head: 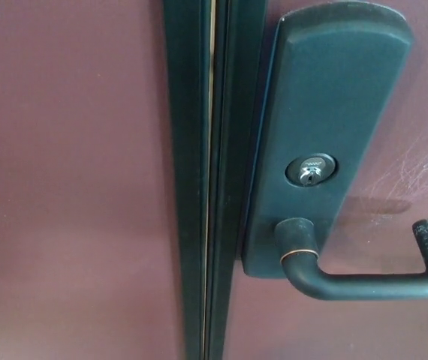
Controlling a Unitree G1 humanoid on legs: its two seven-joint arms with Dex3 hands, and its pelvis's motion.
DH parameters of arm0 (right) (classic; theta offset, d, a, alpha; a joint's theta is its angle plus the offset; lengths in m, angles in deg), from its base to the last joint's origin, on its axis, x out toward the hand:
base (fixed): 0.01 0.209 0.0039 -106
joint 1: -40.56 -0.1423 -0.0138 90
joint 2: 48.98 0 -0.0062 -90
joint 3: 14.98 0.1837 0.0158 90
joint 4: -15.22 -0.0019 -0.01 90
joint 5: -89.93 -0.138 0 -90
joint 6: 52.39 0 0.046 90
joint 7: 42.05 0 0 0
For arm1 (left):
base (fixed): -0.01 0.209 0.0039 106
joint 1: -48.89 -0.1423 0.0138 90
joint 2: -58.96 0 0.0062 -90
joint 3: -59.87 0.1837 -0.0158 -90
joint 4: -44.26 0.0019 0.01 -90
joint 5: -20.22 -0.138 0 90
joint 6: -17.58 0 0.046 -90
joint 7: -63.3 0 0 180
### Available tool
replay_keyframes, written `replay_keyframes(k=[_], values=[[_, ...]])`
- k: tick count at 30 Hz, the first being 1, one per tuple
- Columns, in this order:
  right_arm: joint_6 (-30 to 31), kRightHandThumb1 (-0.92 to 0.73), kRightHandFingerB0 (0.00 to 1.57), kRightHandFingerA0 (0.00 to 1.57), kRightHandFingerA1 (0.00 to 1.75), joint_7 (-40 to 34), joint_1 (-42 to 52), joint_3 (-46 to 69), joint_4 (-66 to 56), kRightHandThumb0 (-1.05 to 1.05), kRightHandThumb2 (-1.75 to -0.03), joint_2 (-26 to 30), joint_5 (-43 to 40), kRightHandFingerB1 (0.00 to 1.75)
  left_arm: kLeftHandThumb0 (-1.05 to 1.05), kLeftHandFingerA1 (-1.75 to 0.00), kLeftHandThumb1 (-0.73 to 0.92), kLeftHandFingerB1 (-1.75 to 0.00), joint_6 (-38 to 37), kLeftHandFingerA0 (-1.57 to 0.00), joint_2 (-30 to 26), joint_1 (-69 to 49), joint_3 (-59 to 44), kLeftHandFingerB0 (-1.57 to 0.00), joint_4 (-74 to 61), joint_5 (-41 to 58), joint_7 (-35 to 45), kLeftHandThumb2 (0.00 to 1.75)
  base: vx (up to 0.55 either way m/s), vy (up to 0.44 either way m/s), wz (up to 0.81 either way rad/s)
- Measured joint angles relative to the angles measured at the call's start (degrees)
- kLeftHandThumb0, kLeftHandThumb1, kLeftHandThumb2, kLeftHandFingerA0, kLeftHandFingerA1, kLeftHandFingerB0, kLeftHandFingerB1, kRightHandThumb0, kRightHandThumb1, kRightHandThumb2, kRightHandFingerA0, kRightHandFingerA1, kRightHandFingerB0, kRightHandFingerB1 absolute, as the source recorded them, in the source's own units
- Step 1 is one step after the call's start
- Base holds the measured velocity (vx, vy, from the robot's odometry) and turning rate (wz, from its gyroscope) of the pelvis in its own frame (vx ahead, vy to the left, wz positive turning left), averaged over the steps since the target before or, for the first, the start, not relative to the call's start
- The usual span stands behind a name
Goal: The robot walks towards the door handle and put its right hand on it and twist the handle
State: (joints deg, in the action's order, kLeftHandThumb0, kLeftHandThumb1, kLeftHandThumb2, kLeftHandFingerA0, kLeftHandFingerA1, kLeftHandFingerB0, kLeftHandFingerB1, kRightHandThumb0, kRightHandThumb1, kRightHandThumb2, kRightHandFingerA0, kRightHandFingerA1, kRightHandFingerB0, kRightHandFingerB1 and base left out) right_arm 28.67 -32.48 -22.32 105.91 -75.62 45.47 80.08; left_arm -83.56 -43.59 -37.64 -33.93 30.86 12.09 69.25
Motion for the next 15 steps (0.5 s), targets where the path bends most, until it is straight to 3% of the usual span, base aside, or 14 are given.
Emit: replay_keyframes(k=[1, 4, 5, 11, 12, 13, 14, 15], values=[[0.2, -0.56, 0.73, 0.74, 0.72, 0.3, 0.3, 1.3, -2.0, -0.25, -0.56, 0.3, -0.9, 0.64, -0.27, -0.74, 0.52, -0.66, 0.0, -0.8, 0.0, 0.1, 0.0, -0.6, 0.0, 0.0, 0.0, 0.58, 0.0, 0.0, 0.0], [0.5, -0.56, 0.73, 0.74, 0.72, 1.0, 0.8, 4.5, -6.6, -0.25, -0.56, 1.0, -3.1, 0.64, -0.27, -0.74, 0.52, -0.66, 0.0, -0.8, 0.0, 0.3, 0.0, -0.6, 0.0, 0.1, 0.0, 0.58, 0.0, 0.0, 0.0], [0.7, -0.52, 0.79, 0.82, 0.71, 1.3, 1.0, 5.8, -8.6, -0.37, -0.55, 1.3, -4.2, 0.62, -0.27, -0.74, 0.52, -0.66, 0.0, -0.8, 0.0, 0.3, 0.0, -0.6, 0.0, 0.1, 0.0, 0.58, 0.0, 0.0, 0.0], [1.7, -0.5, 0.84, 0.9, 0.65, 3.9, 3.4, 11.4, -16.3, -0.5, -0.55, 3.5, -9.7, 0.55, -0.28, -0.73, 0.52, -0.65, 0.0, -0.78, -0.1, -0.1, -0.1, -0.59, 0.1, 0.2, 0.0, 0.58, 0.0, 0.0, 0.0], [2.0, -0.37, 0.78, 0.86, 0.73, 4.4, 3.7, 12.4, -17.5, -0.59, -0.82, 4.0, -10.7, 0.67, -0.28, -0.73, 0.53, -0.65, 0.0, -0.79, -0.1, -0.1, -0.1, -0.59, 0.1, 0.2, 0.0, 0.57, 0.0, 0.0, 0.0], [2.2, -0.37, 0.86, 0.96, 0.57, 4.8, 4.0, 13.1, -18.5, -0.79, -0.76, 4.5, -11.6, 0.55, -0.28, -0.74, 0.52, -0.66, 0.0, -0.79, -0.1, -0.2, -0.1, -0.59, 0.1, 0.2, 0.0, 0.58, 0.0, 0.0, 0.0], [2.4, -0.37, 0.86, 0.96, 0.57, 5.2, 4.2, 13.8, -19.4, -0.79, -0.76, 5.1, -12.4, 0.55, -0.28, -0.74, 0.52, -0.66, 0.0, -0.79, -0.1, -0.2, -0.1, -0.59, 0.1, 0.2, 0.0, 0.58, 0.0, 0.0, 0.0], [2.7, -0.36, 0.77, 0.87, 0.71, 5.6, 4.3, 14.6, -20.4, -0.65, -0.79, 5.8, -13.3, 0.65, -0.27, -0.73, 0.53, -0.65, 0.0, -0.79, -0.1, -0.2, -0.1, -0.59, 0.1, 0.2, 0.0, 0.57, 0.0, 0.0, 0.0]])
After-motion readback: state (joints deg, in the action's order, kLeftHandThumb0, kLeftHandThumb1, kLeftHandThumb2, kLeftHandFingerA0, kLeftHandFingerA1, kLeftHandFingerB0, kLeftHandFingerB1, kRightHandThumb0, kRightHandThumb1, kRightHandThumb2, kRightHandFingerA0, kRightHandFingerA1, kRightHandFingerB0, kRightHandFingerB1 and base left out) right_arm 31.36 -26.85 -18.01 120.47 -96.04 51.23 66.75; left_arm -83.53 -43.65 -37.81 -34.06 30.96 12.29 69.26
